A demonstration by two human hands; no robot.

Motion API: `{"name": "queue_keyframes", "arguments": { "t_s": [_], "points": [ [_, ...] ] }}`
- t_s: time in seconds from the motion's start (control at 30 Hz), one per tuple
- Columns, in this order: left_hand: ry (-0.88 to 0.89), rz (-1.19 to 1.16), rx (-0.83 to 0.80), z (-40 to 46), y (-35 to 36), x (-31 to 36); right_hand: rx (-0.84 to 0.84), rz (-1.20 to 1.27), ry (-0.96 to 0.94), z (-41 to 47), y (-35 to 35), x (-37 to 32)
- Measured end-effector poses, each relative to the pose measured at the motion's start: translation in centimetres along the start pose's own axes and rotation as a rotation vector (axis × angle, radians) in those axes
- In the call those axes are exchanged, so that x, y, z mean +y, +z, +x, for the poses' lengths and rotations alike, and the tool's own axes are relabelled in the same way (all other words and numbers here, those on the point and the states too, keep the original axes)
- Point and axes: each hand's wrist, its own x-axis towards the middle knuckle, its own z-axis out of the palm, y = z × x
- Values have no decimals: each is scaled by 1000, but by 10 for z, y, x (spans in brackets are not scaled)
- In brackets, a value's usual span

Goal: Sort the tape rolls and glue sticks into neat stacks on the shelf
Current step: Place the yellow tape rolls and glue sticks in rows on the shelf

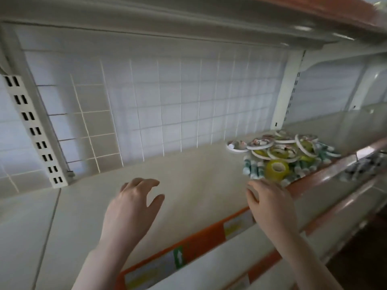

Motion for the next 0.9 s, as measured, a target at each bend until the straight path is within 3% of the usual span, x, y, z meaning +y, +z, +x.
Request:
{"name": "queue_keyframes", "arguments": {
  "t_s": [0.2, 0.4, 0.67, 0.9],
  "points": [
    [-86, 67, -28, 27, 54, 48, -28, 118, -4, 35, 28, 76],
    [-236, 113, 2, 57, 114, 111, -94, 259, -124, 79, 56, 151],
    [-233, 101, -213, 126, 171, 189, -180, 400, -203, 125, 67, 202],
    [-262, 111, -409, 149, 196, 202, -241, 463, -230, 125, 79, 203]
  ]
}}
